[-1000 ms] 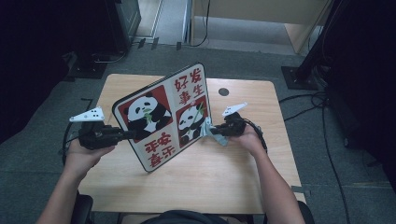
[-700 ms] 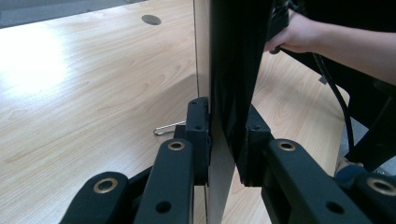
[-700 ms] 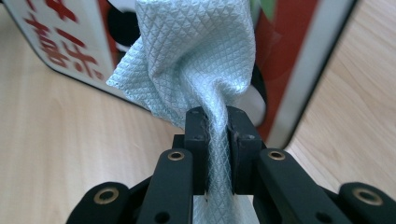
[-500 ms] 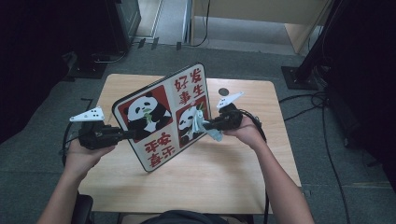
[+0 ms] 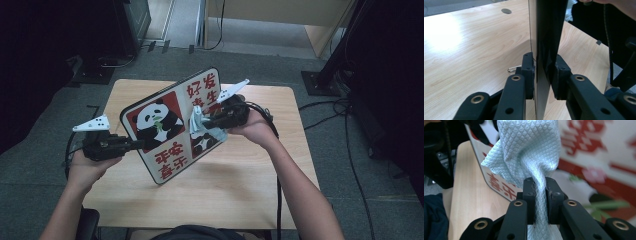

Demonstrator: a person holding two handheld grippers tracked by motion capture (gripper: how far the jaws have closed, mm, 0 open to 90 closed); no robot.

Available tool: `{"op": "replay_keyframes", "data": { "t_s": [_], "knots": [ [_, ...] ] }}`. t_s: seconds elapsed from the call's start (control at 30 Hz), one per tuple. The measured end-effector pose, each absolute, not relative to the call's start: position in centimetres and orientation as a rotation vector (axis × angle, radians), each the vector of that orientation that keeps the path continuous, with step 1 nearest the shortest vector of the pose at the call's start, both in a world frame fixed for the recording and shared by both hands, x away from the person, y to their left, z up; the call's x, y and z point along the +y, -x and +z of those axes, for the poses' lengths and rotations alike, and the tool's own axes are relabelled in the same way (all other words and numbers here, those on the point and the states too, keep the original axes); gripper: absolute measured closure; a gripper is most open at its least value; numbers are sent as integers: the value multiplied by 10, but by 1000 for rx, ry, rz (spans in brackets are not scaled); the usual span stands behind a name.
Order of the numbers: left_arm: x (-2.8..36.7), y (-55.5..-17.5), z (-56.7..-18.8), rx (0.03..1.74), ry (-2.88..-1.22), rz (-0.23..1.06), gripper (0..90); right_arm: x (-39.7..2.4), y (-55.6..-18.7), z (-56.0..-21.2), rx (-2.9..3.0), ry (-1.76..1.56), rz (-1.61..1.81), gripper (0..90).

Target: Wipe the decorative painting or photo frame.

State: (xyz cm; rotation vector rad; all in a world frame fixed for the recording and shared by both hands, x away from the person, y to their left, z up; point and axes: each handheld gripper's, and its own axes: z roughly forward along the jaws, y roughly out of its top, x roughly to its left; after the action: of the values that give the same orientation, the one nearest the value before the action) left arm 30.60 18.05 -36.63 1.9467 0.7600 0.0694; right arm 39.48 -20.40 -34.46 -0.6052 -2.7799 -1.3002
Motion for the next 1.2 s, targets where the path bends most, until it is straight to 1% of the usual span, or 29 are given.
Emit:
{"op": "replay_keyframes", "data": {
  "t_s": [0.2,0.4,0.6,0.8,1.0,1.2],
  "knots": [
    [182,-304,-365,760,-1945,83,748,-176,-387,-312,-2794,534,-1312,809],
    [189,-300,-361,751,-1938,87,718,-143,-379,-283,-2825,473,-1298,809],
    [197,-296,-358,737,-1944,92,696,-115,-373,-263,-2810,456,-1310,808],
    [208,-291,-356,744,-1920,94,674,-89,-366,-255,-2802,402,-1295,808],
    [221,-284,-353,775,-1891,124,704,-64,-355,-248,-2779,352,-1290,808],
    [229,-286,-354,794,-1887,140,777,-45,-347,-249,-2754,299,-1292,808]
  ]
}}
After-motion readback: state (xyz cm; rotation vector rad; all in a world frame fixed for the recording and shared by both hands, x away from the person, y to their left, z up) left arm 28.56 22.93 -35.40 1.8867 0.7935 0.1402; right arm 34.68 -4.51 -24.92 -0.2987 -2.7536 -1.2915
